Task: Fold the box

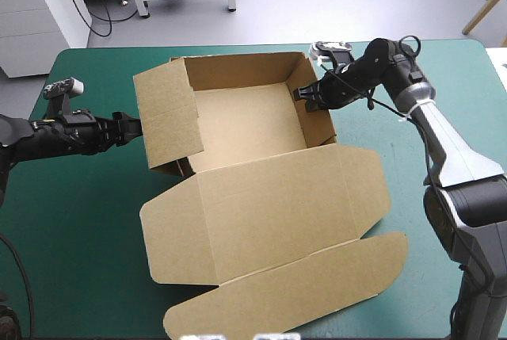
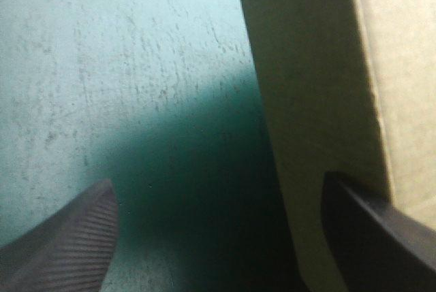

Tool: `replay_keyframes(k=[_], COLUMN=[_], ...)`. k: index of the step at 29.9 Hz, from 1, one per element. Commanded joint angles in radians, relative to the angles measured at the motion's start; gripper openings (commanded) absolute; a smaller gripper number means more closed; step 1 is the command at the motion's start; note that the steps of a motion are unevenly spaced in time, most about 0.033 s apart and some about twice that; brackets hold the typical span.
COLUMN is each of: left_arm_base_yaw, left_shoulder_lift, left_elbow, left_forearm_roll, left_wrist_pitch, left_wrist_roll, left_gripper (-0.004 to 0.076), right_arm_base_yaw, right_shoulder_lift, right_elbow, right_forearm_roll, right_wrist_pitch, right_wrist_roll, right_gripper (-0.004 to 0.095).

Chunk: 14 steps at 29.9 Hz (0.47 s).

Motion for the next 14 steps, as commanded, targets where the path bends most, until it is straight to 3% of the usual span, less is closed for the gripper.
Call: replay_keyframes(k=[1,14], left_arm_base_yaw=[-0.002,-0.002], left_shoulder_lift=[-0.028,-0.028], left_elbow=[-0.029,-0.029], left_forearm_roll=[-0.072,-0.085], left_wrist_pitch=[0.006,0.084], left_wrist_roll=[0.013,0.017], left_gripper=[0.0580,0.0580], right_arm_base_yaw=[0.035,0.139], right_shoulder_lift=[-0.044,0.037], right_elbow=[-0.028,-0.028], right_forearm_roll=[0.056,0.054], right_wrist_pitch=[-0.063,-0.151], right_wrist_roll=[0.011,0.064], right_gripper=[-0.0018,-0.0018])
